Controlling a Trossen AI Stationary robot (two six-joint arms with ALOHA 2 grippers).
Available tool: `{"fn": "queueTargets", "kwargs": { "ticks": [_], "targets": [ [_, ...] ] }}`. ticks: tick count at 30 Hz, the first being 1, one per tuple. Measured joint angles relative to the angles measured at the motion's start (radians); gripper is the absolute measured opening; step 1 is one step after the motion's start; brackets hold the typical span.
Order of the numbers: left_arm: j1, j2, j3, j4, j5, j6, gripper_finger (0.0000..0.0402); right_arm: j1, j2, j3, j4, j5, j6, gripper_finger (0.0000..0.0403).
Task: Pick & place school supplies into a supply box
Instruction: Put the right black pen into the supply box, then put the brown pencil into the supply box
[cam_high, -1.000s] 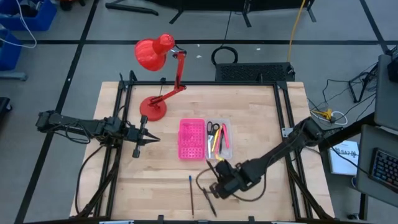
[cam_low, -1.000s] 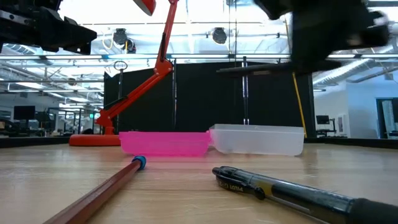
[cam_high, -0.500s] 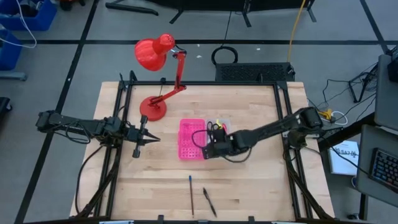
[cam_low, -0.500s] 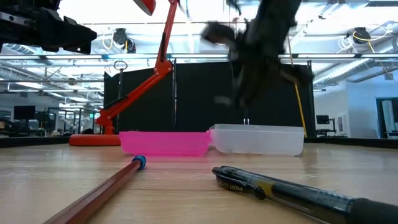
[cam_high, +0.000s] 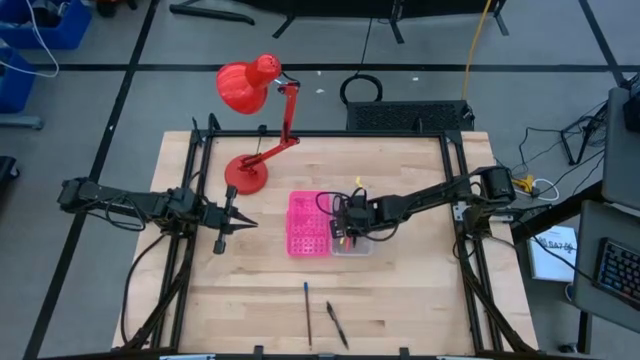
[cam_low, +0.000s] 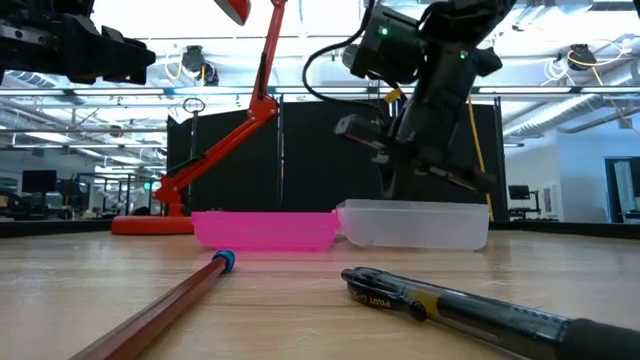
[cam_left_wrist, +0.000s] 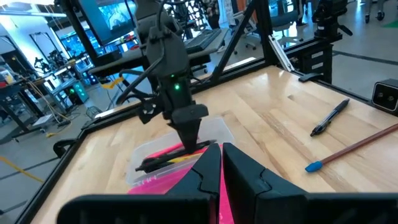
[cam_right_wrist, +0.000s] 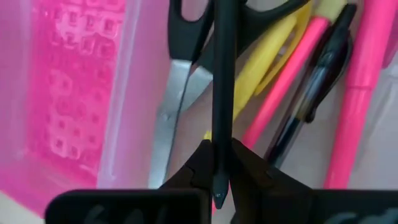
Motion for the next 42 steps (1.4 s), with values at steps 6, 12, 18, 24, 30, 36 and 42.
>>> {"fn": "queueTargets", "kwargs": {
  "ticks": [6,12,18,24,30,36,42],
  "targets": [
    [0.000,0.000,0.000,0.000,0.000,0.002,0.0026,0.002,0.000,-0.005,0.002,0.000,0.002,0.0081],
    [0.000,0.000,0.000,0.001,0.000,-0.001,0.0026,0.001,-0.002,-0.005,0.019,-0.052,-0.006,0.0137],
    [0.000,0.000,0.000,0.003,0.000,-0.002,0.0026,0.003,-0.086,-0.005,0.012,-0.069,-0.140,0.0152],
    [0.000,0.000,0.000,0.004,0.000,-0.033,0.0026,0.023,-0.279,-0.005,0.006,0.042,-0.507,0.0153],
    [0.000,0.000,0.000,0.004,0.000,-0.113,0.0026,0.169,-0.480,-0.044,-0.023,0.381,-0.865,0.0135],
    [0.000,0.000,0.001,-0.091,0.000,-0.203,0.0026,0.283,-0.686,-0.263,0.221,0.466,-0.988,0.0055],
    [-0.001,0.000,0.001,-0.035,-0.066,-0.281,0.0026,0.315,-0.832,-0.482,0.417,0.479,-1.180,0.0011]
  ]
}}
